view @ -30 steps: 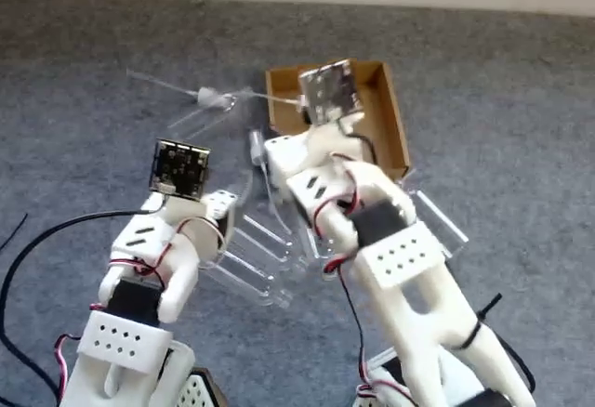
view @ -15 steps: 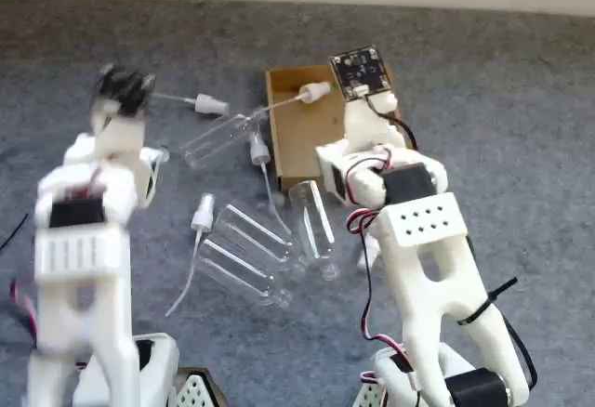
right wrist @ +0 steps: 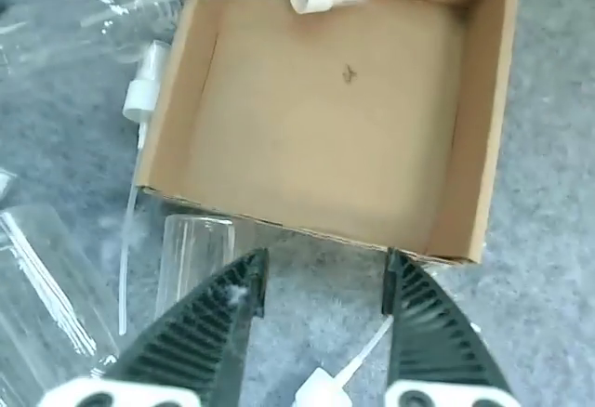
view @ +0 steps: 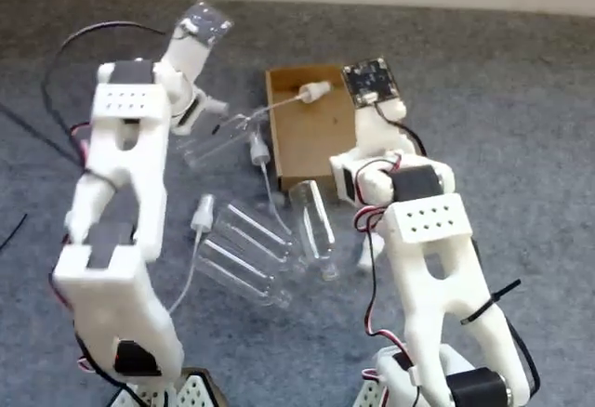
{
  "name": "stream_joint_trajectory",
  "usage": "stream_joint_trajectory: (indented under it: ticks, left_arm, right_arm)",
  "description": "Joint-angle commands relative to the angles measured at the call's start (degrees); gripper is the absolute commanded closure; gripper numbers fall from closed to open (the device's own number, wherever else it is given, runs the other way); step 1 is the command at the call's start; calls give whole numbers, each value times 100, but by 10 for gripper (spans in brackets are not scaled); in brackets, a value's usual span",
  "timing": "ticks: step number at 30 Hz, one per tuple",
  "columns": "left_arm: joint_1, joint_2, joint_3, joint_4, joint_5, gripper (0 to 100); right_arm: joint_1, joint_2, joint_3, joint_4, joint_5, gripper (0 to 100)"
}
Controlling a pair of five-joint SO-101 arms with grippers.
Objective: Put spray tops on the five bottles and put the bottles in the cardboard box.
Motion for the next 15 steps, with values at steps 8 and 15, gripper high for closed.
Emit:
stream_joint_trajectory:
  ticks: [8,15]
  left_arm:
    - [259,1631,-1288,70,-62,726]
    - [163,1622,-1323,756,-79,726]
  right_arm:
    - [163,-22,-31,22,62,846]
    - [523,-22,-31,22,70,846]
